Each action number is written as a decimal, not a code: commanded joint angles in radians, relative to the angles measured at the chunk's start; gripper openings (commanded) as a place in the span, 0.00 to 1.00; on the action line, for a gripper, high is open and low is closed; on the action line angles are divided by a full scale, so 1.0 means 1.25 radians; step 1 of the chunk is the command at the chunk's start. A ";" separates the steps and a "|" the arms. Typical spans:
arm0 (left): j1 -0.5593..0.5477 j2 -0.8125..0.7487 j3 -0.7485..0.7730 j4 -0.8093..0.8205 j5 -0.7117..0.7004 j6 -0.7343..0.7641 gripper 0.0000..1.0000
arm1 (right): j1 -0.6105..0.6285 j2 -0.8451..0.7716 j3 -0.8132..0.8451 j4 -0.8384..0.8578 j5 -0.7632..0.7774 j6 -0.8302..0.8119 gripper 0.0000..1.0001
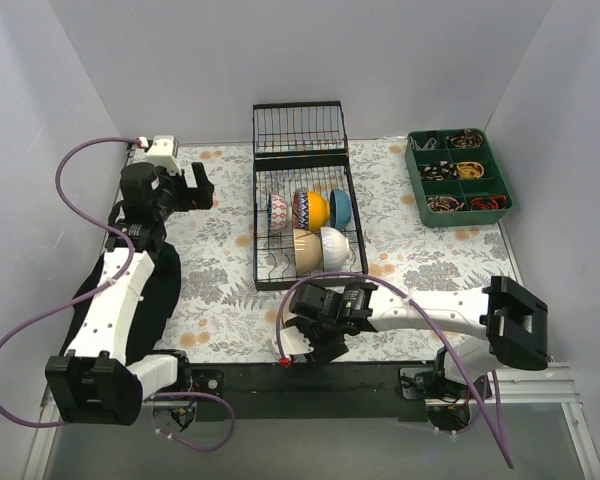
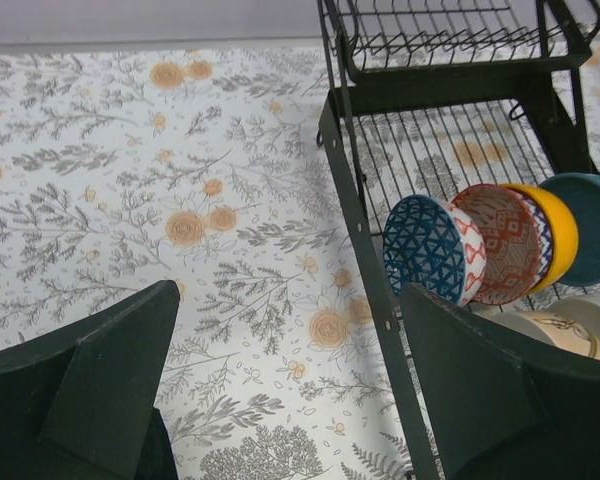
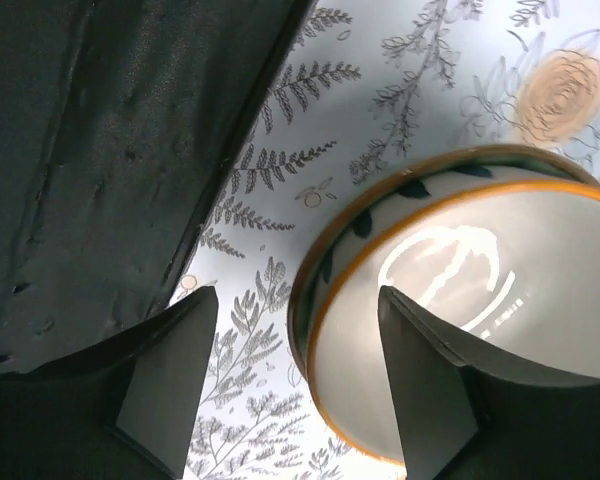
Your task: Load the bowls into the dish rack
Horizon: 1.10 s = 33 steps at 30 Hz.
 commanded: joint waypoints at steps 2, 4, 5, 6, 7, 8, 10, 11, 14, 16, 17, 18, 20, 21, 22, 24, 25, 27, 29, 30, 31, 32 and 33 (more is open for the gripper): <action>0.005 -0.069 0.063 -0.034 0.130 0.084 0.93 | 0.001 -0.059 0.128 -0.096 0.051 0.041 0.74; 0.005 -0.072 0.091 -0.075 0.204 0.109 0.92 | 0.000 -0.084 0.167 -0.135 0.082 0.050 0.74; 0.005 -0.067 0.102 -0.093 0.224 0.123 0.92 | -0.006 -0.094 0.204 -0.145 0.100 0.056 0.74; 0.003 -0.064 0.113 -0.134 0.240 0.150 0.92 | -0.012 -0.117 0.221 -0.151 0.130 0.075 0.75; 0.003 -0.057 0.145 -0.161 0.266 0.166 0.91 | -0.019 -0.132 0.237 -0.167 0.138 0.090 0.76; 0.003 -0.040 0.161 -0.194 0.324 0.195 0.90 | -0.040 -0.147 0.257 -0.170 0.163 0.106 0.77; -0.004 -0.028 0.211 -0.302 0.393 0.281 0.88 | -0.084 -0.188 0.306 -0.174 0.169 0.194 0.80; -0.011 -0.019 0.230 -0.343 0.450 0.311 0.88 | -0.168 -0.199 0.323 -0.177 0.144 0.225 0.81; -0.112 0.018 0.291 -0.551 0.444 0.479 0.87 | -0.377 -0.240 0.356 -0.169 0.115 0.311 0.82; -0.260 0.028 0.291 -0.664 0.364 0.560 0.85 | -0.467 -0.266 0.369 -0.160 0.115 0.330 0.83; -0.309 0.026 0.277 -0.685 0.329 0.566 0.84 | -0.533 -0.272 0.371 -0.154 0.125 0.355 0.83; -0.352 0.025 0.263 -0.702 0.267 0.566 0.84 | -0.560 -0.285 0.370 -0.139 0.158 0.371 0.85; -0.460 0.035 0.242 -0.704 0.220 0.542 0.83 | -0.637 -0.294 0.355 -0.128 0.170 0.429 0.87; -0.486 0.045 0.236 -0.691 0.176 0.534 0.82 | -0.667 -0.306 0.347 -0.115 0.160 0.451 0.87; -0.532 0.072 0.233 -0.682 0.155 0.521 0.81 | -0.701 -0.315 0.336 -0.109 0.149 0.468 0.88; -0.574 0.105 0.236 -0.661 0.130 0.485 0.75 | -0.802 -0.329 0.312 -0.113 0.118 0.506 0.89; -0.612 0.126 0.242 -0.656 0.121 0.469 0.73 | -0.832 -0.332 0.307 -0.118 0.114 0.509 0.89; -0.647 0.169 0.251 -0.624 0.121 0.403 0.70 | -0.886 -0.347 0.285 -0.131 0.124 0.499 0.90; -0.690 0.188 0.239 -0.594 0.124 0.357 0.70 | -0.916 -0.356 0.275 -0.144 0.129 0.493 0.90; -0.701 0.190 0.235 -0.568 0.132 0.321 0.70 | -0.934 -0.369 0.278 -0.150 0.121 0.494 0.90; -0.708 0.191 0.217 -0.553 0.141 0.305 0.70 | -0.949 -0.376 0.277 -0.158 0.117 0.493 0.90; -0.708 0.192 0.202 -0.541 0.165 0.299 0.70 | -0.959 -0.383 0.272 -0.162 0.120 0.492 0.90; -0.711 0.199 0.195 -0.541 0.178 0.303 0.70 | -0.962 -0.401 0.262 -0.166 0.125 0.492 0.91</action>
